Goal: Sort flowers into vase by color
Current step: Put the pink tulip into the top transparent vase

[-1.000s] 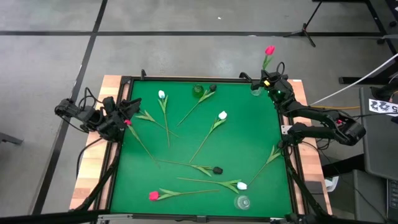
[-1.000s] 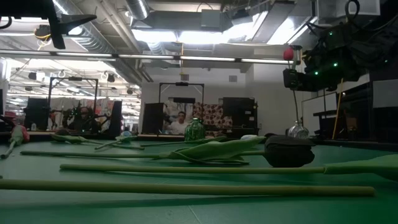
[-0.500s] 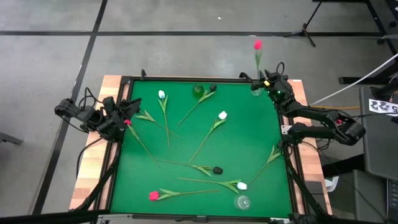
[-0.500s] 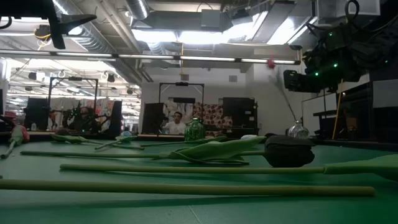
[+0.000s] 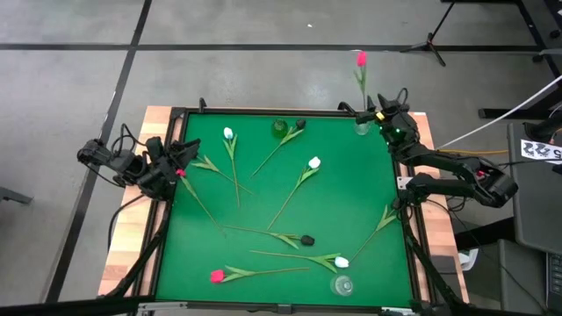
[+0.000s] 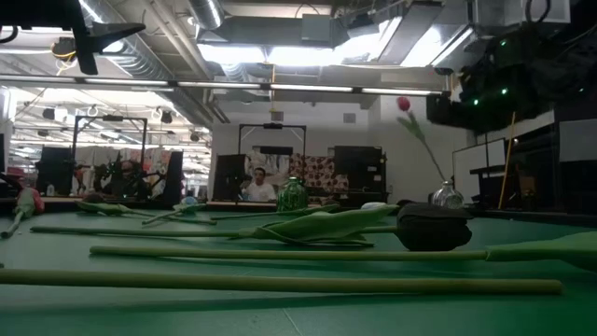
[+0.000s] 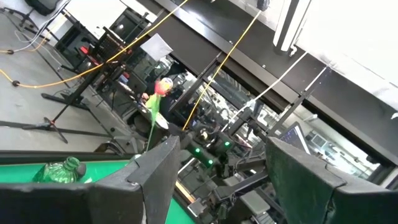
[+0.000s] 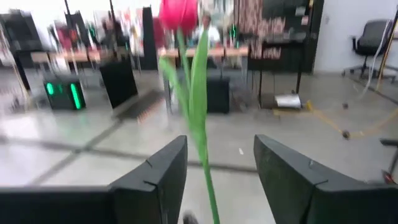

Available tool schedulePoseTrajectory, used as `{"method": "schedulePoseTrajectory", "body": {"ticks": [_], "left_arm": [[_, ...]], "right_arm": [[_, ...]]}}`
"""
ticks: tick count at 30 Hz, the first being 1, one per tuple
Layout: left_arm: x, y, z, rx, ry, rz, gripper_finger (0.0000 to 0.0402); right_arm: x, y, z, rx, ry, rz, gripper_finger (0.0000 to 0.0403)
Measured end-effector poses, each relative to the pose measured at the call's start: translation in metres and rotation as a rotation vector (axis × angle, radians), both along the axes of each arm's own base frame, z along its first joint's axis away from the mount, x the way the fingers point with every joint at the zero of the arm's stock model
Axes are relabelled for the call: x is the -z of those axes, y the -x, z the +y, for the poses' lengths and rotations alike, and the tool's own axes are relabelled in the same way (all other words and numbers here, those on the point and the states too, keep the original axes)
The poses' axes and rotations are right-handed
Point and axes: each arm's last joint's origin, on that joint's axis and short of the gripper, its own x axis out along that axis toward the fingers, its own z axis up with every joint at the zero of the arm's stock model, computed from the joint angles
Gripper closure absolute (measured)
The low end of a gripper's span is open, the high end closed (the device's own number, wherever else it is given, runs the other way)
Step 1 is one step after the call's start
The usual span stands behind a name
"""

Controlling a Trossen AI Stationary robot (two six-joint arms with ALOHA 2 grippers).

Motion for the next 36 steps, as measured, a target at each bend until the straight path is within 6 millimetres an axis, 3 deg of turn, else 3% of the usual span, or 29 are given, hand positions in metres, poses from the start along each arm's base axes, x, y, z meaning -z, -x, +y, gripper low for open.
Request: {"method": "schedulePoseTrajectory", "body": {"ticks": [5, 9, 18, 24, 31, 36], "left_arm": [[0.000, 0.000, 0.000, 0.000, 0.001, -0.001, 0.0169], [0.000, 0.000, 0.000, 0.000, 0.001, -0.001, 0.0169], [0.000, 0.000, -0.001, 0.045, 0.004, -0.018, 0.0169], [0.001, -0.007, -0.007, 0.173, -0.005, -0.032, 0.0169], [0.007, -0.025, -0.019, 0.356, 0.048, 0.033, 0.0169], [-0.012, -0.041, -0.030, 0.537, 0.093, 0.229, 0.0169]], "right_arm": [[-0.024, 0.007, 0.010, -0.019, 0.116, -0.089, 0.0217], [-0.056, 0.004, 0.022, -0.152, 0.171, -0.116, 0.0217], [-0.136, -0.028, 0.055, -0.498, -0.034, 0.129, 0.0216], [-0.179, -0.032, 0.081, -0.626, -0.056, 0.177, 0.0216], [-0.203, -0.028, 0.102, -0.698, -0.096, 0.156, 0.0217], [-0.201, -0.029, 0.111, -0.758, -0.172, 0.138, 0.0217]]}}
